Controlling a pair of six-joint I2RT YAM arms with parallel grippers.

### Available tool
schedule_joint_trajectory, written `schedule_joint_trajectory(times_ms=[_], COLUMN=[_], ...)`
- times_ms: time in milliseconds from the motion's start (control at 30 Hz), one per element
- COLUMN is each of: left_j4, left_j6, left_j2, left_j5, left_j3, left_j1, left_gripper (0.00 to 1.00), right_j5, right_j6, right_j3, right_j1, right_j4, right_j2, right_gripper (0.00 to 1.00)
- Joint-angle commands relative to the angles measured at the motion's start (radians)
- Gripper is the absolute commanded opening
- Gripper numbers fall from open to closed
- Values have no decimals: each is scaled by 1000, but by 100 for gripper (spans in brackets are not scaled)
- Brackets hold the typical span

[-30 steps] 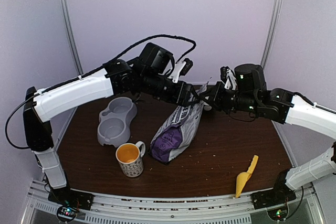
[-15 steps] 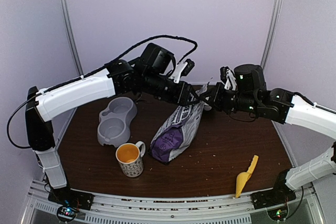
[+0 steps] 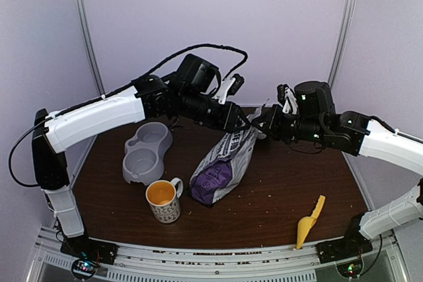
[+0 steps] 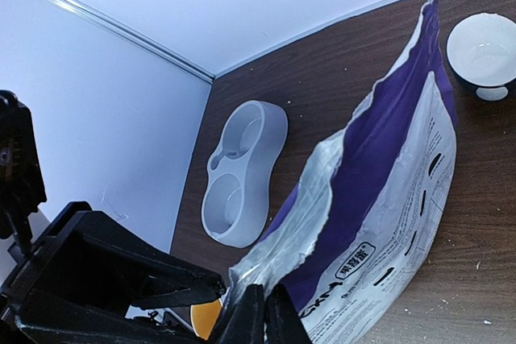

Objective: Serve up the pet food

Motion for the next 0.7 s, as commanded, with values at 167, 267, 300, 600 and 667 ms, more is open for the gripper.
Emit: schedule_joint_trajectory(times_ms=[167, 267, 300, 600, 667], left_j4=[16, 16, 18, 56, 61], left_j6=[-9, -10, -10, -18, -18], left_j2=[8, 9, 9, 19, 23], left_j5=[-24, -23, -21, 11, 20], left_j3=[-11, -15, -16, -31, -31], left_j1=[17, 19, 19, 28, 30], left_gripper=[25, 23, 22, 17, 16], right_j5=[23, 23, 24, 33, 34], right_j6=[-18, -20, -20, -37, -44], right_j3=[18, 19, 20, 28, 31], right_j1=[-2, -1, -1, -3, -3], right_j4=[-31, -32, -32, -52, -57], right_j2=[4, 6, 6, 6, 6], right_gripper=[0, 0, 0, 0, 0])
